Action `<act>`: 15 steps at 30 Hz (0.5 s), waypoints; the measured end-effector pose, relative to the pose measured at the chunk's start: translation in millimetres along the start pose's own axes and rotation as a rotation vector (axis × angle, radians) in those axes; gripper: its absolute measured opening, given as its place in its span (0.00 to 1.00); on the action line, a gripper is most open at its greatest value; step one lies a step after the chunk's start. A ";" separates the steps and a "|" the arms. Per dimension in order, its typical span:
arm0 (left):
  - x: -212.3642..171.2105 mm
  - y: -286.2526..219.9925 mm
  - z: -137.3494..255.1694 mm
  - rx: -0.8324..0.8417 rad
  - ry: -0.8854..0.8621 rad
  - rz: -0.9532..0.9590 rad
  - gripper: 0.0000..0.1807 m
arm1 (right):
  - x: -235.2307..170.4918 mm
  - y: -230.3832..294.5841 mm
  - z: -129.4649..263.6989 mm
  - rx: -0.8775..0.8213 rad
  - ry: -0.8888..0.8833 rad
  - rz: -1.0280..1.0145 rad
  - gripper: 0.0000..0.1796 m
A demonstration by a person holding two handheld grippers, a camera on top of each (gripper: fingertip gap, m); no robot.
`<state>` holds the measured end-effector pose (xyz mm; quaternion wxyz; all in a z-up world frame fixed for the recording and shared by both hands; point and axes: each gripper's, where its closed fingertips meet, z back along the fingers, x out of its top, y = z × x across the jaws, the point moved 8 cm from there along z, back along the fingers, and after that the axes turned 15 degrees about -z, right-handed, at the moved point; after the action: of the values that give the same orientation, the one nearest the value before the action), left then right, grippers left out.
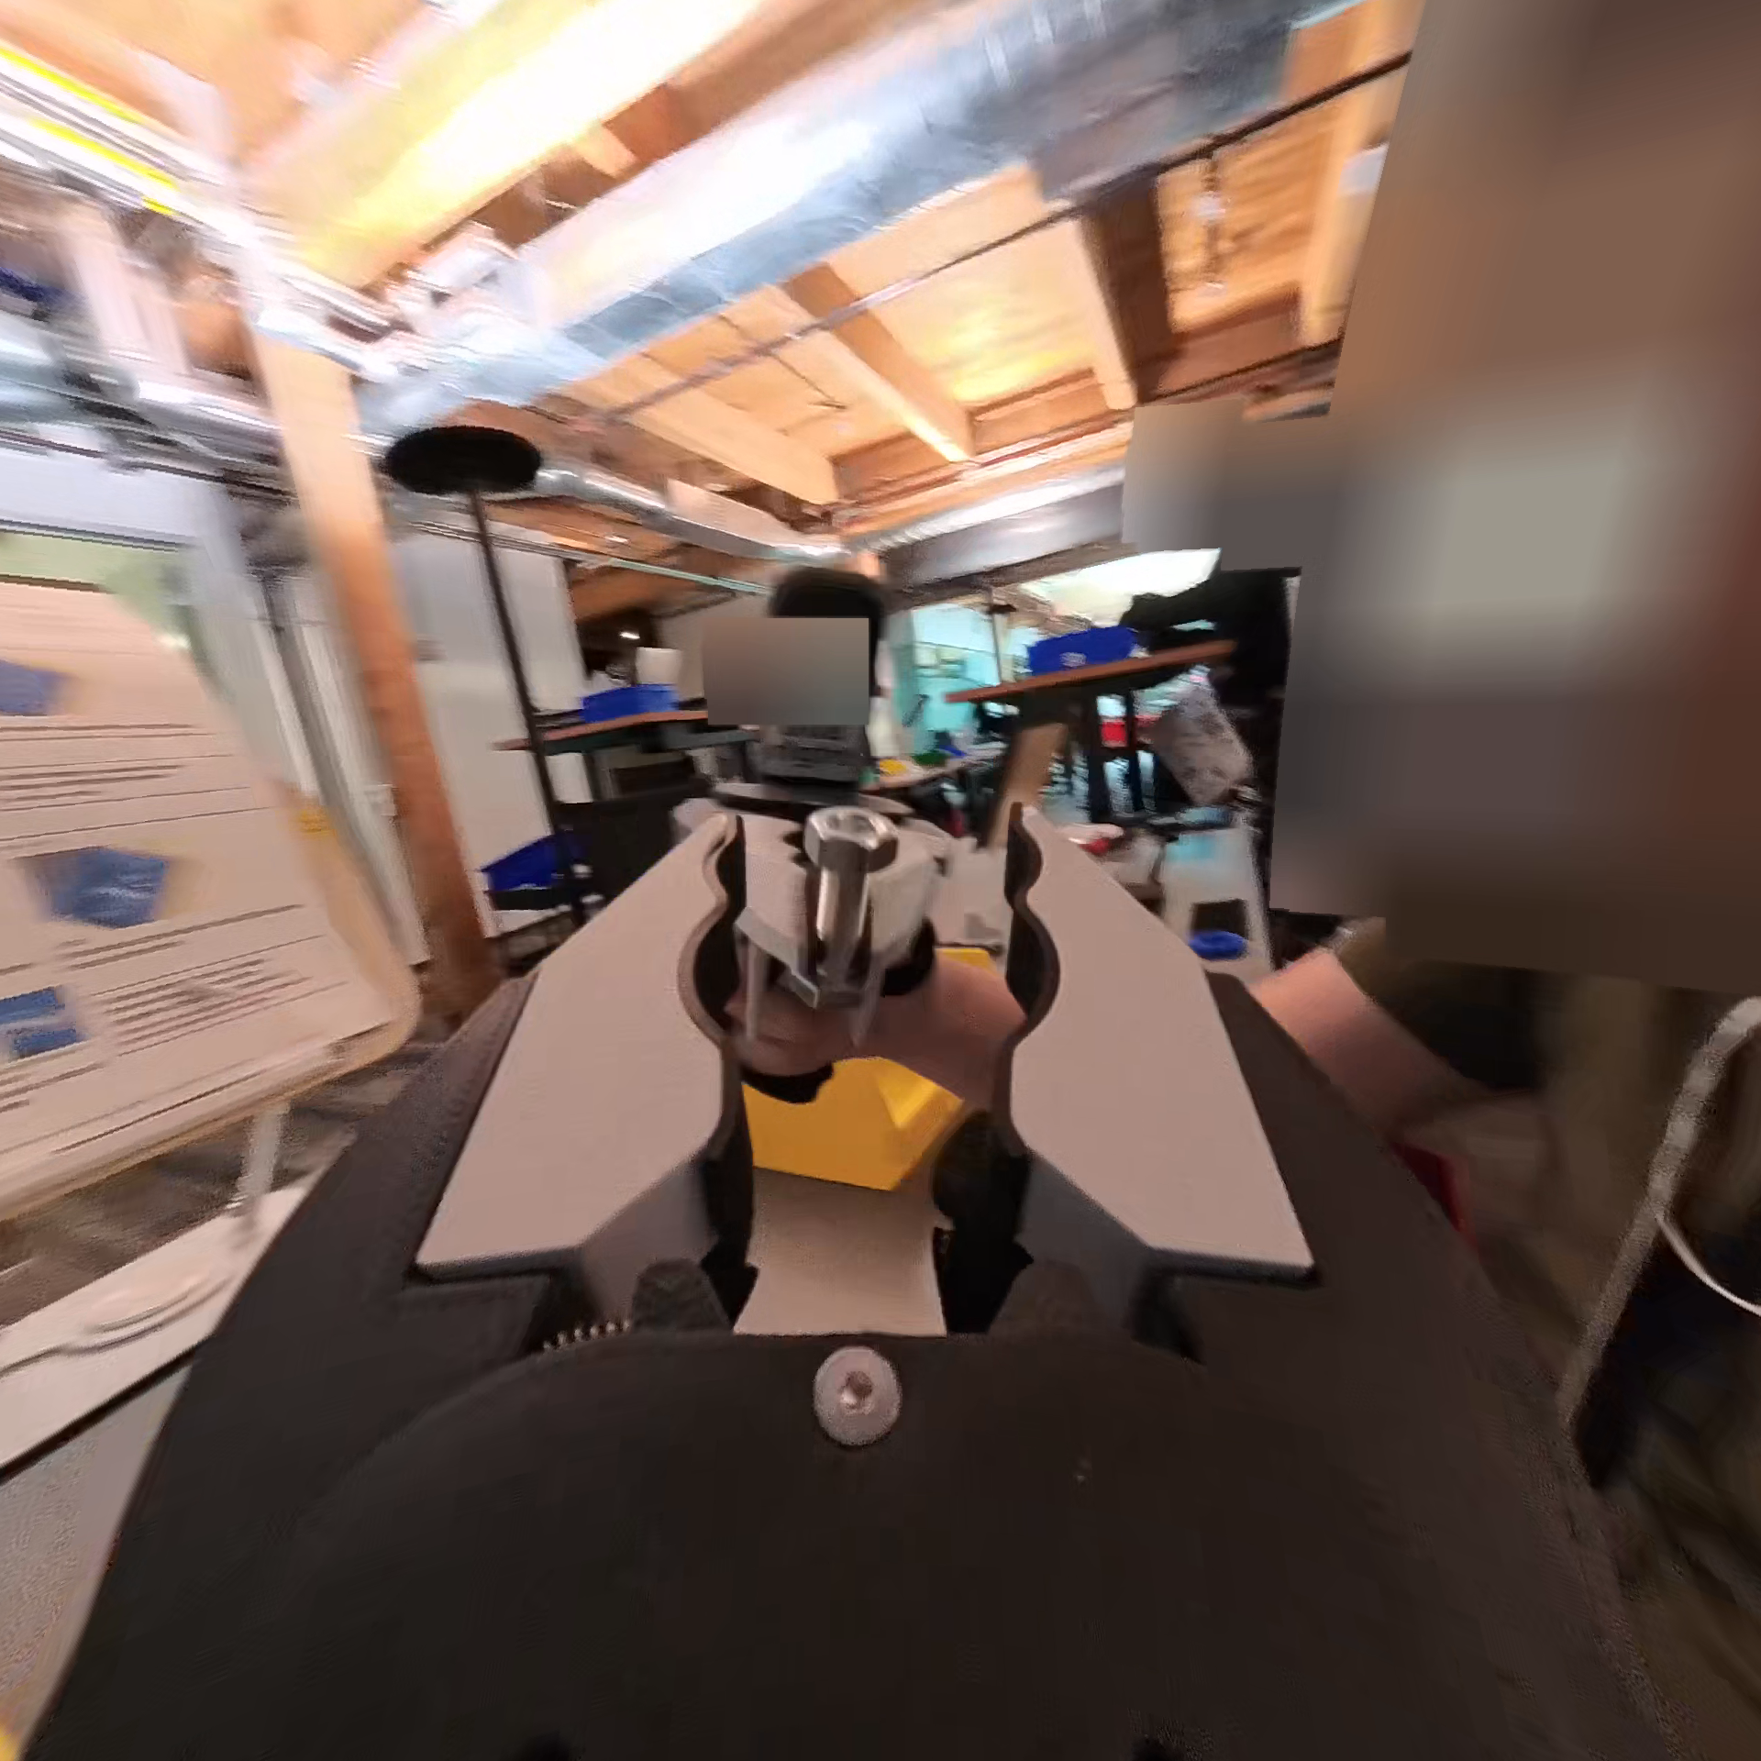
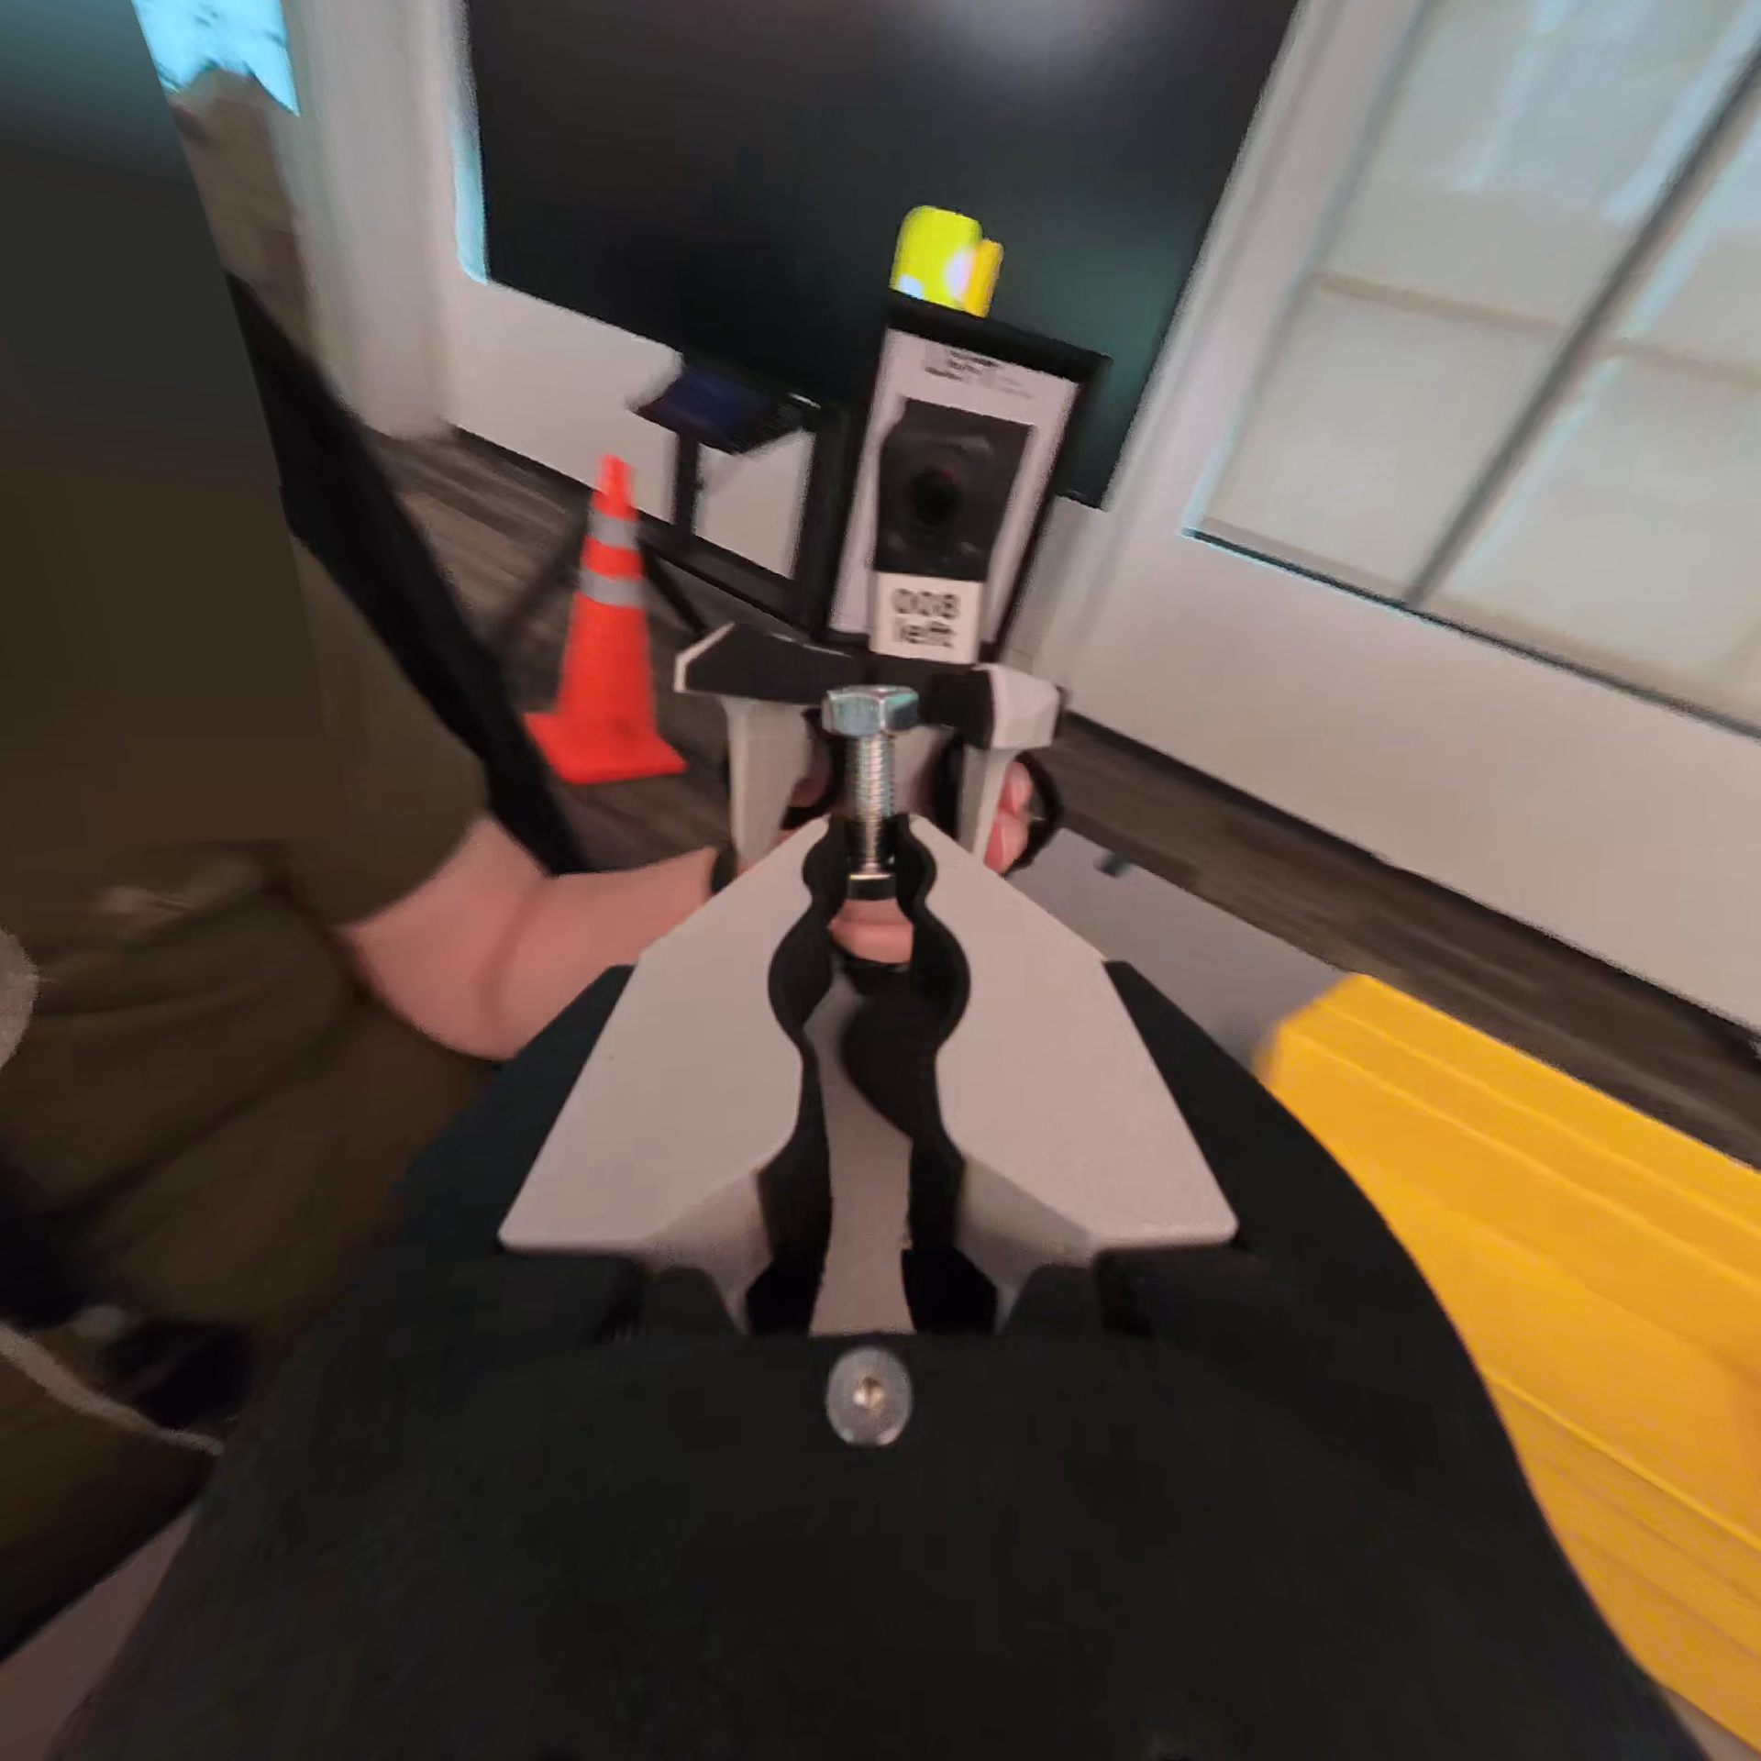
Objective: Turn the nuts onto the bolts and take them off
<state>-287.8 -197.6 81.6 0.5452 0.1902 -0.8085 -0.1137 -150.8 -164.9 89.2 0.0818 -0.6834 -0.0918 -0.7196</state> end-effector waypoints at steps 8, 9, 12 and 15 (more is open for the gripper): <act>-6.9 -18.9 -4.7 -0.125 0.046 -0.047 0.21 | -10.9 7.8 3.2 0.243 0.099 -0.135 0.04; -8.0 -20.0 -6.3 -0.138 0.048 -0.043 0.20 | -12.3 8.5 2.5 0.262 0.108 -0.146 0.04; -10.1 -22.9 -9.5 -0.158 0.049 -0.062 0.11 | -15.0 9.5 0.6 0.290 0.129 -0.166 0.04; -11.2 -19.6 -10.7 -0.097 0.079 -0.101 0.09 | -13.8 3.8 0.8 0.204 0.121 -0.136 0.04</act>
<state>-270.6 -210.2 68.6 0.5788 0.2087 -0.7692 -0.1725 -148.4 -168.5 75.5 0.1074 -0.6192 -0.2055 -0.7502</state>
